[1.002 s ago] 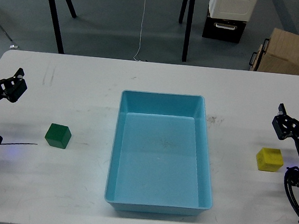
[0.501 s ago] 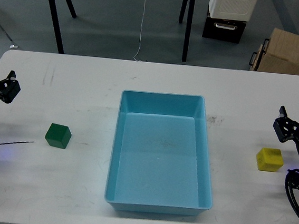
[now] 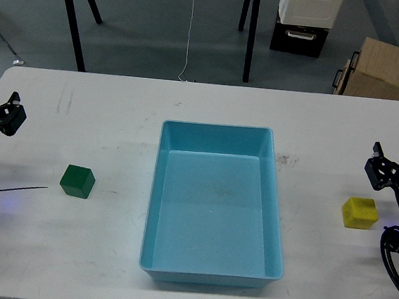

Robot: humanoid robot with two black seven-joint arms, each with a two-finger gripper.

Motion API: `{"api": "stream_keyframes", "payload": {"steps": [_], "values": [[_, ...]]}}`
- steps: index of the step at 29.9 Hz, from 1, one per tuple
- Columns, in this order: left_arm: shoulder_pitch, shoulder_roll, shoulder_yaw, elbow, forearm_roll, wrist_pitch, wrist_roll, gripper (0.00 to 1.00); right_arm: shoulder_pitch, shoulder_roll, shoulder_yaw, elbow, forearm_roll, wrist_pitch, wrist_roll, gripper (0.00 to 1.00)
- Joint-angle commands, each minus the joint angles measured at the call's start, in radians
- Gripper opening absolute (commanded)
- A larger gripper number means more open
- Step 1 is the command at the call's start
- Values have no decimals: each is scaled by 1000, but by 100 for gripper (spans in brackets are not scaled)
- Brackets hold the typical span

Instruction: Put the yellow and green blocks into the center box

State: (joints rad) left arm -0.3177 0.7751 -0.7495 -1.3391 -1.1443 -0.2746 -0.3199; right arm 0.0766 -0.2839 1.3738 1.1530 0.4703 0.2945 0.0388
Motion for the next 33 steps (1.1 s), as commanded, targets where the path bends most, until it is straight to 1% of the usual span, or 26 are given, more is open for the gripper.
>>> {"api": "stream_keyframes", "payload": {"steps": [1,4,25,30,33], "values": [[0,0,-1,0,0,-1,-5,100,0,0,2,-1,-1,0,1,99],[-6,0,7,0,3,11,-7,100,-1,-1,2,-1,-4,0,1,99],[-1,1,10,1,3,8,-5,100,-1,-3,7,1,-6,-3,7,99],[-3,3,12,1,5,11,1,100,-26,-58,5,25,-16,2,4,99],[-1,6,12,1,27,12,1,100,-55,-136,13,66,-27,2,3,99]]}}
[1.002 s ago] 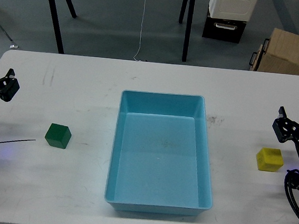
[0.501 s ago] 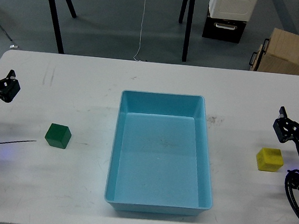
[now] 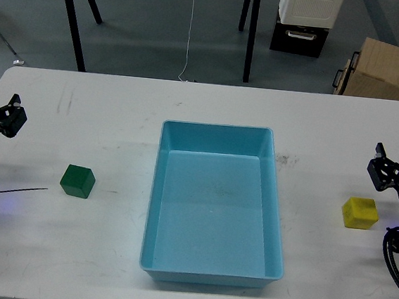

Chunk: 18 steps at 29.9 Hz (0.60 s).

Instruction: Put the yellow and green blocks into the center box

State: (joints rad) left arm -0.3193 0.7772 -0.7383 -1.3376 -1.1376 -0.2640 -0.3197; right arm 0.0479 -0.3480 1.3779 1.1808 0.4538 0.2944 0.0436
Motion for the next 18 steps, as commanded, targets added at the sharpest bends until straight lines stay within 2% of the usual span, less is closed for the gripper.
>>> {"api": "stream_keyframes", "payload": {"steps": [1,6,10,15,18], "values": [[0,4,-1,0,33,0,1,100,-36,-107,10,55,-18,2,-4,99],[2,5,0,0,55,0,1,100,-124,-342,-5,138,-138,-11,-13,99],[2,5,0,0,56,0,1,100,-158,-518,4,149,-195,-8,-8,99],[3,4,0,0,56,0,1,100,-166,-669,12,207,-220,0,7,99],[3,5,0,0,56,0,1,100,-166,-703,27,259,-268,-1,15,99]]}}
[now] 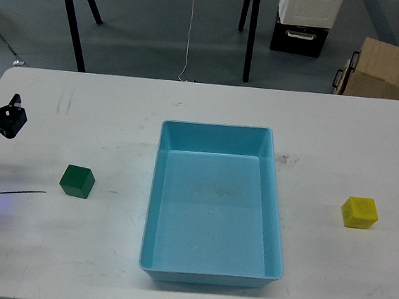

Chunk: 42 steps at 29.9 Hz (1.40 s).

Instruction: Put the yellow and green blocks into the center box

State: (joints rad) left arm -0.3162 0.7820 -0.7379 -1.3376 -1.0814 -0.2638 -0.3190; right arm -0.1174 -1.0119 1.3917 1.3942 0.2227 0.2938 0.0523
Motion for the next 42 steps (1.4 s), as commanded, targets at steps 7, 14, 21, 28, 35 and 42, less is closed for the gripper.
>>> {"api": "stream_keyframes", "payload": {"steps": [7,14,21,28,35,42], "values": [[0,2,0,0,0,-2,-2,100,28,-183,-13,57,-371,5,1,99],[0,2,0,0,1,0,-3,100,76,-238,-68,52,-804,-5,-2,99],[0,5,-1,-2,18,2,-5,100,122,-280,-59,60,-850,-10,1,99],[3,5,-1,-3,18,2,-6,100,170,-271,-80,63,-841,-143,6,99],[3,3,-1,-5,18,2,-6,100,171,-215,-65,75,-839,-171,9,99],[3,6,-1,-5,18,0,-6,100,174,-189,-26,75,-839,-217,29,99]]}}
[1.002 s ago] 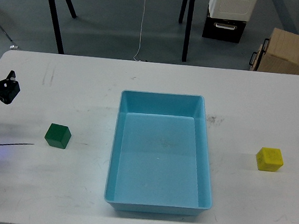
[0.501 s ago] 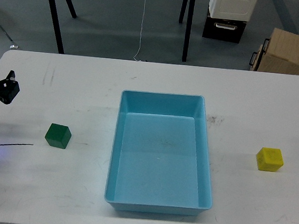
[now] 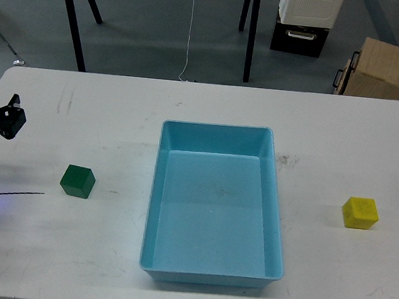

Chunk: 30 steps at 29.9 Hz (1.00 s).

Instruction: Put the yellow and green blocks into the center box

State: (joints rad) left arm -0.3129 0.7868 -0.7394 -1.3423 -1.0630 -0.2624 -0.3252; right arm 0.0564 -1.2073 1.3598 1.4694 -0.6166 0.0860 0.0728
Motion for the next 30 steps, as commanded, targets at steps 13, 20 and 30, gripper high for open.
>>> {"api": "stream_keyframes", "payload": {"steps": [13,20,30], "values": [[-2,5,0,0,0,-1,0,100,19,-202,-207,98,-357,3,74,99],[0,5,2,0,1,0,0,100,45,-233,-327,100,-590,1,73,99],[2,11,2,0,1,0,0,100,45,-215,-387,104,-680,3,73,99]]}}
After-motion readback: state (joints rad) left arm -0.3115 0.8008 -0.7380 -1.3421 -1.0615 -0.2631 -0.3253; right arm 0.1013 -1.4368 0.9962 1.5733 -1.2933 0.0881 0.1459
